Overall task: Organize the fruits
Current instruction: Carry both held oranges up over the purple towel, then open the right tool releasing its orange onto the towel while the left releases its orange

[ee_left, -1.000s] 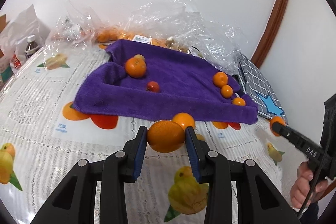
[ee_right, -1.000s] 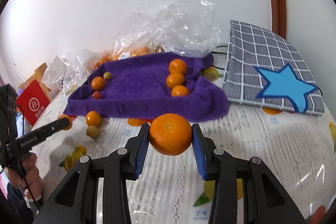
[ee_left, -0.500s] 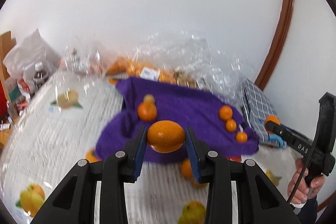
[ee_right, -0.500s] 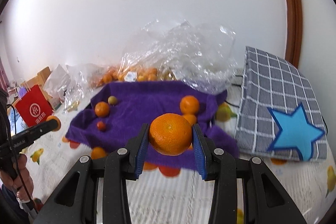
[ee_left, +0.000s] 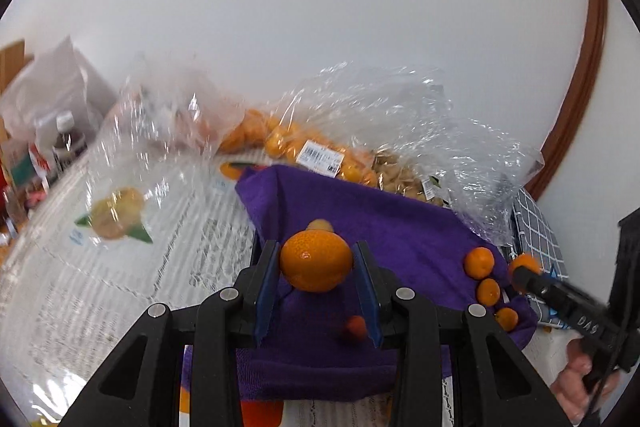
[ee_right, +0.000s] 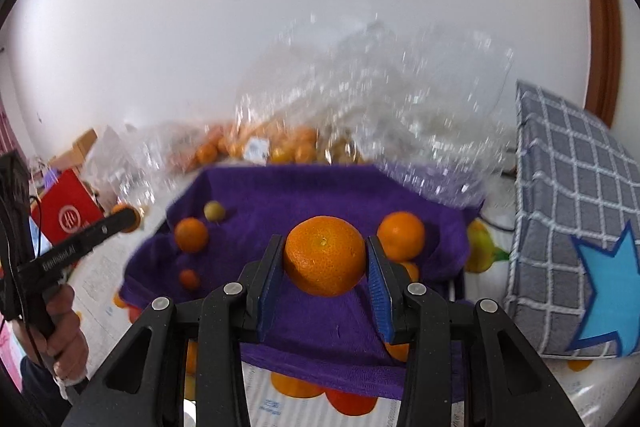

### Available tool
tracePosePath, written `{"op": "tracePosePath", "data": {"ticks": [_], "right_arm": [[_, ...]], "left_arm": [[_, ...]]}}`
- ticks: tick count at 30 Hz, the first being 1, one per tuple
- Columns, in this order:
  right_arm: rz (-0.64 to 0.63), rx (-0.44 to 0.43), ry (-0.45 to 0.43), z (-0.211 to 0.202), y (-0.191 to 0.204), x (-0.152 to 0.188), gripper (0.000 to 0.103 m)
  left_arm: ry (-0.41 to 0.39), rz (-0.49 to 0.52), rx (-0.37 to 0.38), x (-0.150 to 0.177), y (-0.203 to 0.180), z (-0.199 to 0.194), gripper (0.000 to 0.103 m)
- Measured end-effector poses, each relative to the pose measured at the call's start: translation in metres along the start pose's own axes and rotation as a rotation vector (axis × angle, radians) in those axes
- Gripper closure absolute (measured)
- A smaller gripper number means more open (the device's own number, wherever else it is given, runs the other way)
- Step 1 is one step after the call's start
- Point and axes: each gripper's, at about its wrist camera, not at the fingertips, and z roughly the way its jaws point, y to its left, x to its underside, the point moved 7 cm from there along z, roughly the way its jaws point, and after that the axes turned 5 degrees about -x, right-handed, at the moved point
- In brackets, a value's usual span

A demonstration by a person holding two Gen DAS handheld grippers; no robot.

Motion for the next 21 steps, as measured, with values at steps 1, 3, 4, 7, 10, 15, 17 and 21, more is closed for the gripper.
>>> {"op": "tracePosePath", "data": {"ticks": [1, 3, 4, 7, 10, 15, 17, 21], "right_arm": [[0.01, -0.008, 0.01, 0.005, -0.002, 0.004, 0.063], [0.037, -0.011, 0.038, 0.016, -0.006, 0.008, 0.063], [0.042, -0.011, 0.047, 0.02, -0.007, 0.01, 0.063], [0.03, 0.013, 0.072, 0.03, -0.008, 0.015, 0.063], [0.006, 0.037, 0.089, 0.038, -0.005, 0.02, 0.063], [-0.041, 0.053, 0.129, 0.053, 0.003, 0.033, 0.063], [-0.056, 0.064, 0.148, 0.058, 0.005, 0.038, 0.063], [-0.084, 0.084, 0.165, 0.063, 0.009, 0.043, 0.063]], "left_arm": [[0.006, 0.002, -0.005, 0.003, 0.002, 0.003, 0.068], [0.018, 0.024, -0.031, 0.008, 0.005, 0.011, 0.068], [0.025, 0.019, -0.027, 0.009, 0.006, 0.012, 0.068], [0.073, -0.022, 0.023, 0.013, 0.005, 0.018, 0.068], [0.057, 0.002, 0.031, 0.014, -0.002, 0.014, 0.068], [0.085, 0.033, 0.009, 0.022, -0.007, 0.019, 0.068], [0.083, 0.053, 0.003, 0.023, -0.009, 0.02, 0.068], [0.106, 0.055, 0.003, 0.026, -0.011, 0.024, 0.068]]}}
